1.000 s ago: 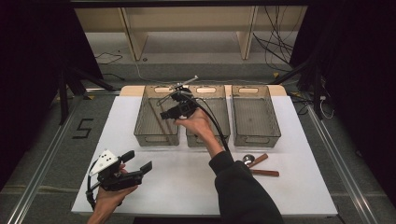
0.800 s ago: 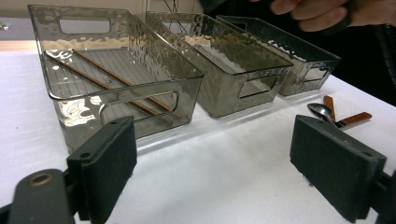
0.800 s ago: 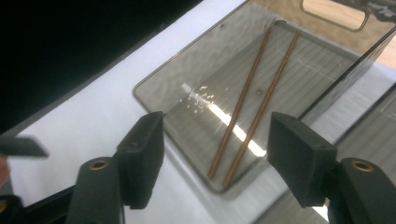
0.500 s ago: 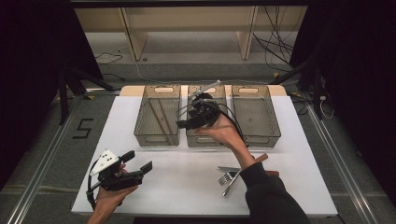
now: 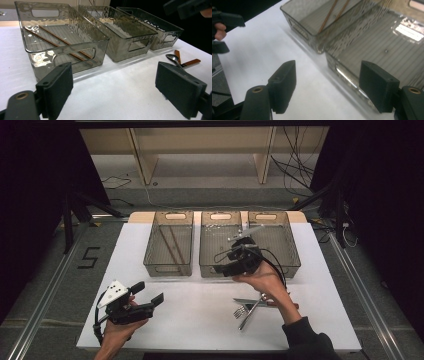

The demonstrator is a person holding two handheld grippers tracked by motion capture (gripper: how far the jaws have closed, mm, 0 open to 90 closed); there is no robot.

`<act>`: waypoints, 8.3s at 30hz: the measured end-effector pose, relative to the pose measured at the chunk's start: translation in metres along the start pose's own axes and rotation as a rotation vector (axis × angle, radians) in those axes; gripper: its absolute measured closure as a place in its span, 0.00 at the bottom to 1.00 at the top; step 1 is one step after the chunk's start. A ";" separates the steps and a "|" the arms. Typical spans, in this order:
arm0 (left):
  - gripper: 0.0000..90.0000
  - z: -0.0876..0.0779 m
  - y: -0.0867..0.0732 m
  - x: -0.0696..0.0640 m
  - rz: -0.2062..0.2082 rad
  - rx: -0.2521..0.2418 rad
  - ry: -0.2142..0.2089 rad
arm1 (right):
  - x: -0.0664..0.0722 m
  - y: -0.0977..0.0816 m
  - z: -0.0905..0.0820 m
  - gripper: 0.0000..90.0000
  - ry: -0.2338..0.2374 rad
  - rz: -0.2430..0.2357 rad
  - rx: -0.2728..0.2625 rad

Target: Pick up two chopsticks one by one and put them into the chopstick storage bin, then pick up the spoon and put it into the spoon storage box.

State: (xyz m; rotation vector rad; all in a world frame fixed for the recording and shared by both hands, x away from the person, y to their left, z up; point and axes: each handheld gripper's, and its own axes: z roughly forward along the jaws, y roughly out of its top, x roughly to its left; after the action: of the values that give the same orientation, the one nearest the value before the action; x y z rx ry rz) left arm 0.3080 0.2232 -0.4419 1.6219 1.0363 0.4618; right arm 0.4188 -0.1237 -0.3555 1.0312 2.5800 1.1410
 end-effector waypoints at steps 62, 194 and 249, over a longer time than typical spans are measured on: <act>0.15 0.005 0.002 -0.002 0.001 0.007 -0.009 | 0.033 -0.130 0.025 1.00 0.047 -0.030 0.216; 0.15 0.003 0.001 -0.001 0.009 0.006 -0.002 | -0.014 -0.138 -0.035 1.00 -0.171 0.115 0.269; 0.15 0.002 0.001 0.000 0.012 0.002 -0.006 | -0.048 0.020 0.027 1.00 -0.226 0.090 0.085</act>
State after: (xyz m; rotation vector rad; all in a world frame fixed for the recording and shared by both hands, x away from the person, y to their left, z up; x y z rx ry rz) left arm 0.3101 0.2220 -0.4416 1.6310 1.0238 0.4635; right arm 0.4759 -0.1282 -0.3673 1.2287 2.4439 0.8819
